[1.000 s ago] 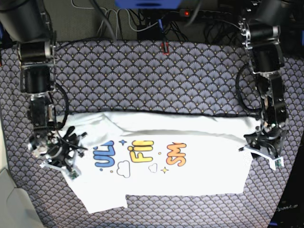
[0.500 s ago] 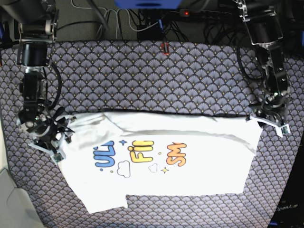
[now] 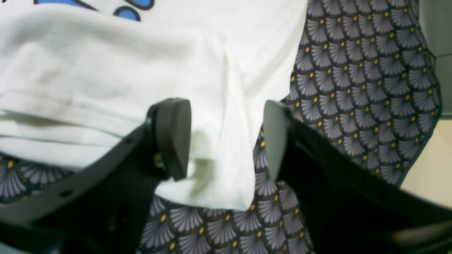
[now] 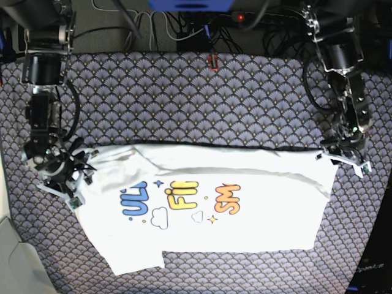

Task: Fold the T-shirt properly
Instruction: 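Regrasp the folded edge with both grippers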

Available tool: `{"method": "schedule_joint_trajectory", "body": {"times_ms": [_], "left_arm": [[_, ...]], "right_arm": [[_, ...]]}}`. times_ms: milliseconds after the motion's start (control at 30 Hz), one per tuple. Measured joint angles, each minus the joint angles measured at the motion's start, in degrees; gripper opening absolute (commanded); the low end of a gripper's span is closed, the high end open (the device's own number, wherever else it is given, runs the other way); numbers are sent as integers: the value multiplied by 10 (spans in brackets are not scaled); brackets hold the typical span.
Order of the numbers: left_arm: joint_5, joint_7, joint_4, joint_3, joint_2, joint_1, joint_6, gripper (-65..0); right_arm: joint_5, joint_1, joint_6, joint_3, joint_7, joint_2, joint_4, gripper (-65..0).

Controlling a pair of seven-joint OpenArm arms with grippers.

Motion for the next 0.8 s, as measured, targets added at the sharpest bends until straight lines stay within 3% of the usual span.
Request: {"method": "schedule_joint_trajectory", "body": {"times_ms": [333,500,667,800], "left_arm": [[2,-4,-36,0,0,-19,0,-407],[2,-52,-40,44,-3,-11,2,-416],[-1,-69,-40,60,0,-3,-3,-650],[-2,-69,-40,60,0,-3,-2,-645]], "right_arm": [[0,0,0,2,0,13,0,-313],[0,-12,0,39,-1,15,2,-313],[0,-33,0,58,0,18,2,-312],[0,-54,1,58,-2,17,2,-312]]}}
